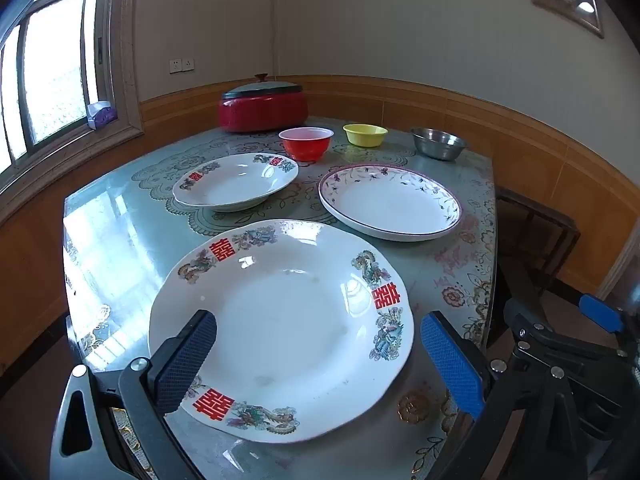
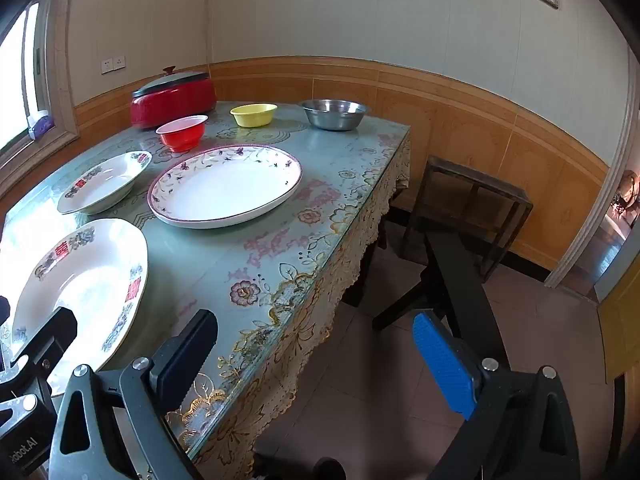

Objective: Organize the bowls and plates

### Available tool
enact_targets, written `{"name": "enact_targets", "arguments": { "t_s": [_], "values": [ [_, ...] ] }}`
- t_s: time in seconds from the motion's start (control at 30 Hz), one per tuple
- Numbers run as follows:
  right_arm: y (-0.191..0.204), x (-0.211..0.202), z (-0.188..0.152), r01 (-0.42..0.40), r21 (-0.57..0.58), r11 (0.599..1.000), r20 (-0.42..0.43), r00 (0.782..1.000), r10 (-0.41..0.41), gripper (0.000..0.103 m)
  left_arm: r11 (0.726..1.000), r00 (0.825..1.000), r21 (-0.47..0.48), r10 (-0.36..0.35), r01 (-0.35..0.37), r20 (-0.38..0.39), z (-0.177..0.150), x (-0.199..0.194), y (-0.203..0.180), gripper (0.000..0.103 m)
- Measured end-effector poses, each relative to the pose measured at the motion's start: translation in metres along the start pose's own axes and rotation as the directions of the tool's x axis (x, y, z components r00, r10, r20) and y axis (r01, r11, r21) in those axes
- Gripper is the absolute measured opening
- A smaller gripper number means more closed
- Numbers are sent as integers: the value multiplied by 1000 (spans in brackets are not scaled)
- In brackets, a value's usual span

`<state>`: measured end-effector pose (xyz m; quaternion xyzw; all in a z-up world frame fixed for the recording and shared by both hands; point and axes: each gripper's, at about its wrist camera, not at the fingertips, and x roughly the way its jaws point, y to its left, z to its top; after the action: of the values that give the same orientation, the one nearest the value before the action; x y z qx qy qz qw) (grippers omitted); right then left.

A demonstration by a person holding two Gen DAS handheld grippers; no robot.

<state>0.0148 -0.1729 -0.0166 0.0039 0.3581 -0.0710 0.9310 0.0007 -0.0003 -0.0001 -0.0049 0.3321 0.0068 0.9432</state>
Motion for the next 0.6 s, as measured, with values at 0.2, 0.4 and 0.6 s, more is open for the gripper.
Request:
{"name": "enact_targets", "arguments": {
  "t_s": [0.2,0.4,0.6],
  "values": [
    [2,0,1,-3,-7,1000,-1,1000,3,100,1000,1000,-2,2,-2,5,0,0,-1,103],
    [8,5,3,-8,-18,1000,-14,1000,8,100,1000,1000,-19,4,-4,-11,-3,7,1,103],
    [12,8,4,-20,-32,999,-14,1000,19,100,999,999,-26,24,-24,-21,-2,9,7,103]
  ]
}}
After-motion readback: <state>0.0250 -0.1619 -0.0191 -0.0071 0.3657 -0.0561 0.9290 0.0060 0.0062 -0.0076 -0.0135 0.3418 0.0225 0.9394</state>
